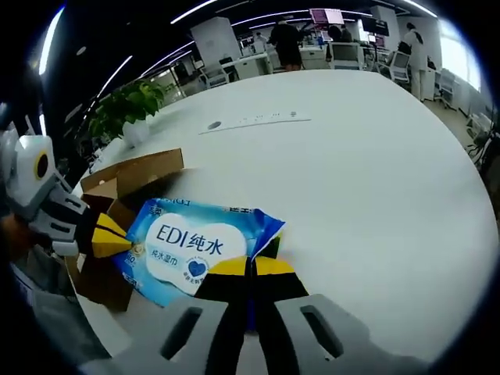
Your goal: Operate the shoe box by opening the lid, removing the specified soft item, and placing it in the target area until the item is outside and the box remains undamaged.
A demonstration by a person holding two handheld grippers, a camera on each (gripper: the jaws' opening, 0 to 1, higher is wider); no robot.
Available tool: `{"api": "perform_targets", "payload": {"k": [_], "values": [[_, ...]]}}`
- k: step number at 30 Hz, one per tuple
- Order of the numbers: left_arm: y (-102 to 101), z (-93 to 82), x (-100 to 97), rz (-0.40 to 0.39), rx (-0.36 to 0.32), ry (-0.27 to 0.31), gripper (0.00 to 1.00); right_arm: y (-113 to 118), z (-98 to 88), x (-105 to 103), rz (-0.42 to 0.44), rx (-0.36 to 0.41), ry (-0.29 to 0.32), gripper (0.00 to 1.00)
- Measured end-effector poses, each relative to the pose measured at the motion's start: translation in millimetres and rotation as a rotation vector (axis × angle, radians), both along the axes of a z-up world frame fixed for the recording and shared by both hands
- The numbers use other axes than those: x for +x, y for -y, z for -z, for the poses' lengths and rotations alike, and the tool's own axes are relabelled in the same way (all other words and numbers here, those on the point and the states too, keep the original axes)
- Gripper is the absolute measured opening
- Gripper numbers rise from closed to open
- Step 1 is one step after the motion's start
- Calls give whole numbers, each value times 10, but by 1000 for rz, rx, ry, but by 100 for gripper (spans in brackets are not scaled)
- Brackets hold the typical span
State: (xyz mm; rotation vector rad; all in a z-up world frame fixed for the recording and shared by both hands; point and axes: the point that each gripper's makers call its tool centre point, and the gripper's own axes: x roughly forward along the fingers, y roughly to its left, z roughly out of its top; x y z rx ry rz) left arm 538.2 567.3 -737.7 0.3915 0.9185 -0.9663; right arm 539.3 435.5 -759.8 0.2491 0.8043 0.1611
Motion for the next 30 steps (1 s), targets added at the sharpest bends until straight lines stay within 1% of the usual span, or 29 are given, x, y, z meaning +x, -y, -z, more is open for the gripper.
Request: {"api": "perform_targets", "payload": {"k": [6,9,14,21,26,30], "values": [[10,101,-16,37,44,5,0,10,63,-1,3,8,-9,0],[7,119,-19,58,64,21,0,10,88,-4,3,11,-7,0],[5,152,-10,93,98,47,0,11,89,25,7,22,-2,0],[-14,189,-36,131,139,60,0,1,76,29,10,43,-8,0],[-41,214,-61,152,166,59,0,5,92,7,13,64,-18,0],[-58,215,-69,144,164,48,0,22,108,-6,16,74,-21,0]]}}
